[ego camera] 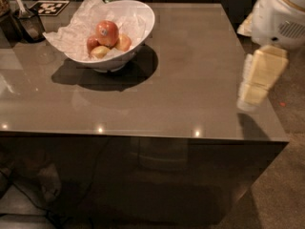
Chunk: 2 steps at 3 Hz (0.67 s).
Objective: Pick apple from white bowl
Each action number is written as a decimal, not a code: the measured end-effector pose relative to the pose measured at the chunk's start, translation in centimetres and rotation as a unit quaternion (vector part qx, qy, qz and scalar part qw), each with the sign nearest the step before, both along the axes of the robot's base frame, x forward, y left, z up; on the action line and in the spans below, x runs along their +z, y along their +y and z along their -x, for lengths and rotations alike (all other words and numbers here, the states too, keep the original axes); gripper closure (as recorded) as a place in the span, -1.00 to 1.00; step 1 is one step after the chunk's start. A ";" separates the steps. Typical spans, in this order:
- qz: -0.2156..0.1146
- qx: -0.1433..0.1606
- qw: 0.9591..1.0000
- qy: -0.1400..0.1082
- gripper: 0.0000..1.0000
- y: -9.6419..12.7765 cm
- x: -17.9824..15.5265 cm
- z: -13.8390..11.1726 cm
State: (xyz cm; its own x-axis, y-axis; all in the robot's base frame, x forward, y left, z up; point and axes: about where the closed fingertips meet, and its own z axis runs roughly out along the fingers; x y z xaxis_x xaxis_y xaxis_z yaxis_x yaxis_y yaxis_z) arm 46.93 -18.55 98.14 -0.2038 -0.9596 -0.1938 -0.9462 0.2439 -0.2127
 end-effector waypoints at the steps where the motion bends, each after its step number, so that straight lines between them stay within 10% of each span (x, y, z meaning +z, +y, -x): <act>1: 0.003 0.037 0.999 0.001 -1.00 4.6 0.8 -4.3; 2: -0.002 0.038 0.999 -0.010 -1.00 5.0 1.0 -4.8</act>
Offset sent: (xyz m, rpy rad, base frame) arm 0.0294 0.0296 0.0024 -0.0170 0.0306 0.0495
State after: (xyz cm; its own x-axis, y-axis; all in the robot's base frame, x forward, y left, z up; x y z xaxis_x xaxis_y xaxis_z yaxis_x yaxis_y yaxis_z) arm 51.75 -13.58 99.16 -0.1271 -0.9714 -0.2007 -0.9576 0.1729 -0.2304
